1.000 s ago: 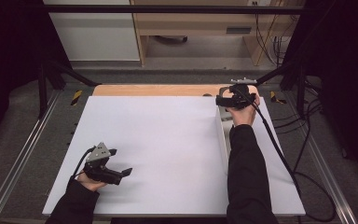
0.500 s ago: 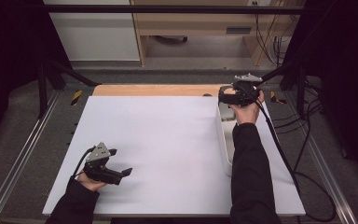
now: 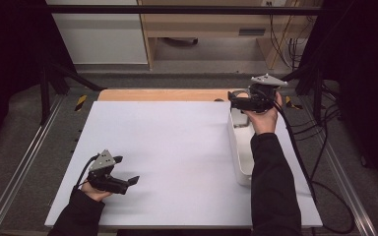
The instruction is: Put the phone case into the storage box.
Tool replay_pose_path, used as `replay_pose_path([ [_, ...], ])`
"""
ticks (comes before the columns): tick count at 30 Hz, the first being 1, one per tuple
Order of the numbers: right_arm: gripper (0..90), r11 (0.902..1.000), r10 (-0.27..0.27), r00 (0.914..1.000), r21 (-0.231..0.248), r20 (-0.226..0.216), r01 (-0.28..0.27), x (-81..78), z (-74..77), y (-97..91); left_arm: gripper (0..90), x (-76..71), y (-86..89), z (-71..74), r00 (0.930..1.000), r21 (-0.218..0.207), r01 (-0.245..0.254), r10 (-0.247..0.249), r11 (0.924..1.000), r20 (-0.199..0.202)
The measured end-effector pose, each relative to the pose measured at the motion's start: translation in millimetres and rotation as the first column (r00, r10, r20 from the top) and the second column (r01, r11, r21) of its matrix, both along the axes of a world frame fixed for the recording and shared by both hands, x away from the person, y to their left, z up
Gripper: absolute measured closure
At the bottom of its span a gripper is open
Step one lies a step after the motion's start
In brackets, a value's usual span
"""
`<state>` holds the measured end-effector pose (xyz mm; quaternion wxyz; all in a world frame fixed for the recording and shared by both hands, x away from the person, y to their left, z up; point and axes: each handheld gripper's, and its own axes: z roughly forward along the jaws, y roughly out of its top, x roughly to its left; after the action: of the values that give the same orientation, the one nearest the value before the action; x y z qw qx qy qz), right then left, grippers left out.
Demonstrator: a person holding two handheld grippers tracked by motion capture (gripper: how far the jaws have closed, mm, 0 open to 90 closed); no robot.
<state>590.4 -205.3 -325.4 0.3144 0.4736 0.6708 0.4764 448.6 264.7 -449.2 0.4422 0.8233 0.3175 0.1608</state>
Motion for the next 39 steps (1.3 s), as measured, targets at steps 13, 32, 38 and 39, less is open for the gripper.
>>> replay_pose_path([
  [13, 0.1, 0.9882, 0.139, 0.9879, 0.056, 0.069, -0.143, -52.2, 11.5, 0.6, 0.7, -3.3, 2.8, 3.3, 0.9995, -0.023, -0.010, 0.011, 0.9997, 0.030],
  [32, 0.1, 0.9519, 0.294, 0.9513, 0.060, 0.092, -0.300, -110.0, -19.2, -2.0, 0.7, -7.1, 9.0, 4.1, 0.9982, -0.045, -0.030, 0.032, 0.9985, 0.051],
  [38, 0.1, 0.9423, 0.321, 0.9423, 0.069, 0.096, -0.328, -125.3, -33.4, -10.3, 0.7, -7.9, 8.9, 3.1, 0.9981, -0.046, -0.031, 0.033, 0.9985, 0.051],
  [39, 0.1, 0.9396, 0.325, 0.9407, 0.079, 0.096, -0.333, -127.6, -35.7, -12.7, 0.7, -8.2, 8.9, 3.1, 0.9980, -0.048, -0.030, 0.033, 0.9984, 0.053],
])
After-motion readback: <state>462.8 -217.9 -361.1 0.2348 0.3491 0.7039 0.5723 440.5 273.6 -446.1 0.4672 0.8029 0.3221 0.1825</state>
